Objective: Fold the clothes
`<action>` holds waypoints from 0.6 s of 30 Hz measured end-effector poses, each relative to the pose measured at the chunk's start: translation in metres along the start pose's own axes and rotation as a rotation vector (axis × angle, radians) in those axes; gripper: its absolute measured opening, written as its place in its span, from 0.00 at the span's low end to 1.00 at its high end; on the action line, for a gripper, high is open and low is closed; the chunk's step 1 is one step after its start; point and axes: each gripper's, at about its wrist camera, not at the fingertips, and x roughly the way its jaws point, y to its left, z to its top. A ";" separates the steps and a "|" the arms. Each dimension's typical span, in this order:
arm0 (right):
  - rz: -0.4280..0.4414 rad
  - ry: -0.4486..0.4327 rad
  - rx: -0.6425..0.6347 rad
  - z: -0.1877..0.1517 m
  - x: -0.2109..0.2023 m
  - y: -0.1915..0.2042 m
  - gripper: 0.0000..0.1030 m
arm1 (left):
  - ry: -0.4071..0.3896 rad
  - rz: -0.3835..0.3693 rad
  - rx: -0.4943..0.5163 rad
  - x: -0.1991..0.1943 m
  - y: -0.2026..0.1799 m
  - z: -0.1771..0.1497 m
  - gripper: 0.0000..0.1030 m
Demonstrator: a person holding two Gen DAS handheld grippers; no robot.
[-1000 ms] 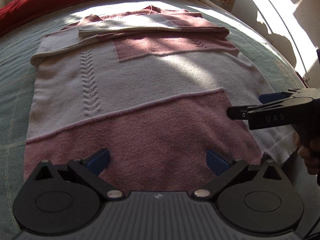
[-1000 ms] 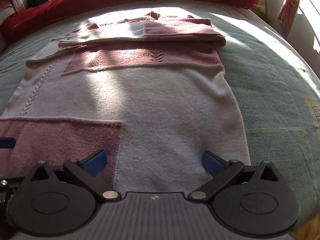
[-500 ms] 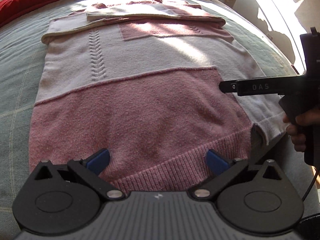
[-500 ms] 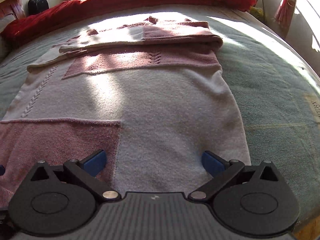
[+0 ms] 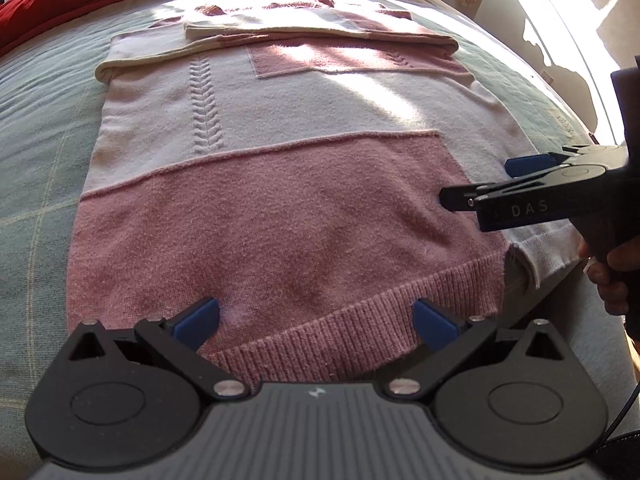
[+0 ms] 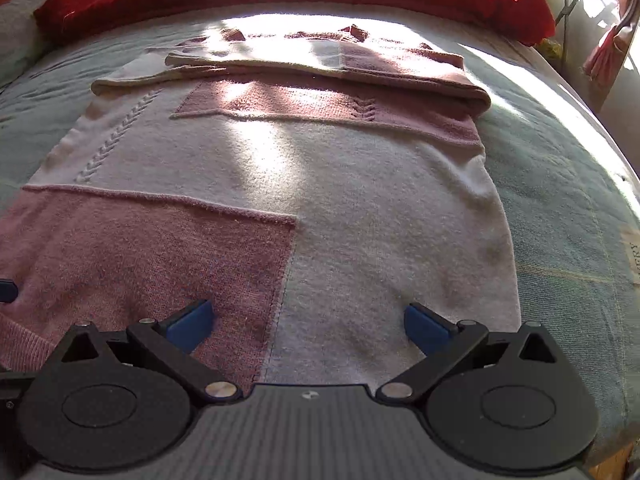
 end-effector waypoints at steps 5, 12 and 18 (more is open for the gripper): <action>-0.013 0.033 0.036 -0.018 -0.008 -0.009 1.00 | -0.012 -0.006 -0.025 -0.001 0.003 -0.001 0.99; -0.028 0.009 0.043 -0.020 -0.023 0.000 1.00 | -0.067 -0.020 -0.057 -0.019 0.012 -0.006 0.99; -0.050 0.024 -0.001 -0.013 -0.014 0.020 1.00 | -0.134 -0.002 -0.084 -0.041 0.023 -0.009 0.99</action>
